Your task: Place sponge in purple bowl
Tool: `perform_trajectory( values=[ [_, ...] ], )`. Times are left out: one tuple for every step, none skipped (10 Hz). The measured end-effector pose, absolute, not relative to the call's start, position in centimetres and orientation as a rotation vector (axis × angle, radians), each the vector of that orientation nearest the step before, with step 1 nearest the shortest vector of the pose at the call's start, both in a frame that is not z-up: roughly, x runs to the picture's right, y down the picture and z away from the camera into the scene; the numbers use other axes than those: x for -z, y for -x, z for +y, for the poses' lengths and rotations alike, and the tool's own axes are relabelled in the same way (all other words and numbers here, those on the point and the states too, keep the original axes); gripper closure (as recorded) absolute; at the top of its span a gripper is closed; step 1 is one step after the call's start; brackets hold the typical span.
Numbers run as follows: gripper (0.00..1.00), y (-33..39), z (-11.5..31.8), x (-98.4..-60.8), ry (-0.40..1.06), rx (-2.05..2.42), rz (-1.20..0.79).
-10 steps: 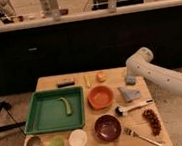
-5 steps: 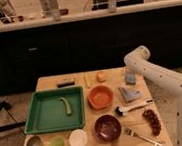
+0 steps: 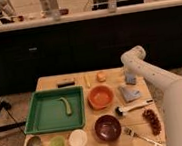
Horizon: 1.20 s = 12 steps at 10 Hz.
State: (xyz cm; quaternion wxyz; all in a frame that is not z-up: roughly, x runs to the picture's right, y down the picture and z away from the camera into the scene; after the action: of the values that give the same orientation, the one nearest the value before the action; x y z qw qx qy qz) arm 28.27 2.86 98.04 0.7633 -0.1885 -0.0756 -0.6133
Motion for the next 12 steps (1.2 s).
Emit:
perform_trajectory(
  values=[
    [0.20, -28.4, 3.1, -98.7, 0.425, 1.329, -0.174],
    [0.20, -28.6, 3.3, -99.2, 0.436, 1.326, -0.181],
    [0.20, -28.7, 3.2, -99.4, 0.443, 1.324, -0.186],
    [0.20, -28.8, 3.3, -99.7, 0.450, 1.322, -0.189],
    [0.20, -29.1, 3.1, -99.8, 0.454, 1.318, -0.188],
    [0.20, -29.4, 3.0, -99.8, 0.458, 1.314, -0.186],
    [0.20, -29.7, 3.0, -99.8, 0.462, 1.311, -0.185],
    [0.20, -30.0, 3.0, -99.9, 0.468, 1.308, -0.185],
    [0.22, -30.1, 3.2, -100.0, 0.472, 1.307, -0.187],
    [0.29, -30.2, 3.2, -100.1, 0.476, 1.308, -0.190],
    [0.39, -30.2, 3.4, -100.2, 0.481, 1.310, -0.195],
    [0.51, -30.2, 3.6, -100.2, 0.483, 1.310, -0.199]
  ],
)
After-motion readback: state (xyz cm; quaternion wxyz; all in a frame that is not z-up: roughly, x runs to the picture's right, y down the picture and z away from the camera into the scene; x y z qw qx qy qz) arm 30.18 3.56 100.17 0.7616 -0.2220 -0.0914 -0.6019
